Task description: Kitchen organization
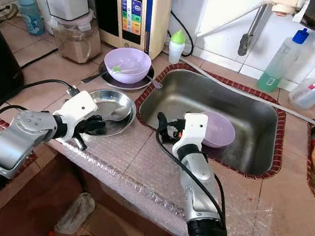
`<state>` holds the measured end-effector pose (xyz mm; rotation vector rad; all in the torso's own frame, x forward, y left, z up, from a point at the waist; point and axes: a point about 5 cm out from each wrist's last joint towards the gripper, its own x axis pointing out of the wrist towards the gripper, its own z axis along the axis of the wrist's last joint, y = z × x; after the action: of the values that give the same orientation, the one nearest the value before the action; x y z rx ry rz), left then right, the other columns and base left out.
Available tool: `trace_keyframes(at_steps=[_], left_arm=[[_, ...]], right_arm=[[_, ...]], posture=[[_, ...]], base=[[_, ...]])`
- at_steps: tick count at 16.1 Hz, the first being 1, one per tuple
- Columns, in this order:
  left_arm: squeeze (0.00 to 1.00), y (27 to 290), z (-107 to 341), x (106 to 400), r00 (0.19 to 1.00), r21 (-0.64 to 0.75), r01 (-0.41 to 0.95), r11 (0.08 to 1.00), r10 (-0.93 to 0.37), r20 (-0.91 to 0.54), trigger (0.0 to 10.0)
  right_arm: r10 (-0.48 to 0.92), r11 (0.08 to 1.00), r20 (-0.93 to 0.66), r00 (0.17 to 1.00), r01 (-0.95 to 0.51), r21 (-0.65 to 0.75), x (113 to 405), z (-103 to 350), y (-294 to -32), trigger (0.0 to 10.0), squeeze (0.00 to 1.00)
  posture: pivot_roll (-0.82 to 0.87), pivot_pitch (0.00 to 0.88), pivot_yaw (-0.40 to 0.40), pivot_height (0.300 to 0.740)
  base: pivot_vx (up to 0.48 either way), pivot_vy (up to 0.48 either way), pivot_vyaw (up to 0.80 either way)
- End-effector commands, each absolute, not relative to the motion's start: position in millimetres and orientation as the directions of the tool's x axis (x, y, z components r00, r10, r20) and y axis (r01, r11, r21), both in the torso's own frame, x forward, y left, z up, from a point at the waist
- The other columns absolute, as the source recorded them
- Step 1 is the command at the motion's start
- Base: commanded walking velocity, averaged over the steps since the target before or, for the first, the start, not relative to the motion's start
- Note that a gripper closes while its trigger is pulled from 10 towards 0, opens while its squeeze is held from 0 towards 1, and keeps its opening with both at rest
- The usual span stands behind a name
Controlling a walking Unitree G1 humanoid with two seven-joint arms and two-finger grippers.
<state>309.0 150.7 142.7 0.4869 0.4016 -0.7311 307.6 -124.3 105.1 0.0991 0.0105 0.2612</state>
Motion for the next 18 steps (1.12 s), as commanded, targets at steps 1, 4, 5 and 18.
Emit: trace_keyframes(at_steps=[1, 4, 5, 18], left_arm=[[0.00, 149.5, 146.8, 312.4, 0.688, 0.293, 0.707, 0.643, -0.531, -0.495, 0.0], [0.00, 157.4, 150.5, 318.1, 0.715, 0.313, 0.681, 0.662, -0.509, -0.479, 0.0], [0.00, 165.3, 150.5, 320.4, 0.730, 0.311, 0.662, 0.682, -0.492, -0.474, 0.0], [0.00, 144.4, 158.6, 338.4, 0.862, 0.308, 0.506, 0.806, -0.460, -0.212, 0.0]], right_arm=[[0.250, 0.963, 0.009, 0.968, -0.250, 0.104, 306.8, 107.3, -126.4, 10.0, 0.00], [0.257, 0.960, 0.015, 0.966, -0.257, 0.111, 311.8, 110.0, -121.1, 10.0, 0.00], [0.270, 0.955, 0.017, 0.963, -0.271, 0.118, 315.8, 111.7, -116.1, 10.0, 0.00], [0.185, 0.972, 0.001, 0.983, -0.183, 0.150, 306.2, 109.0, -130.8, 10.0, 0.00]], posture=[[0.02, 0.000, 0.039, 0.740], [0.04, 0.002, 0.015, 0.740], [0.05, 0.003, -0.007, 0.740], [0.00, 0.019, 0.030, 0.740]], base=[[0.000, 0.000, 0.00], [0.000, 0.000, 0.00], [0.000, 0.000, 0.00], [0.000, 0.000, 0.00]])
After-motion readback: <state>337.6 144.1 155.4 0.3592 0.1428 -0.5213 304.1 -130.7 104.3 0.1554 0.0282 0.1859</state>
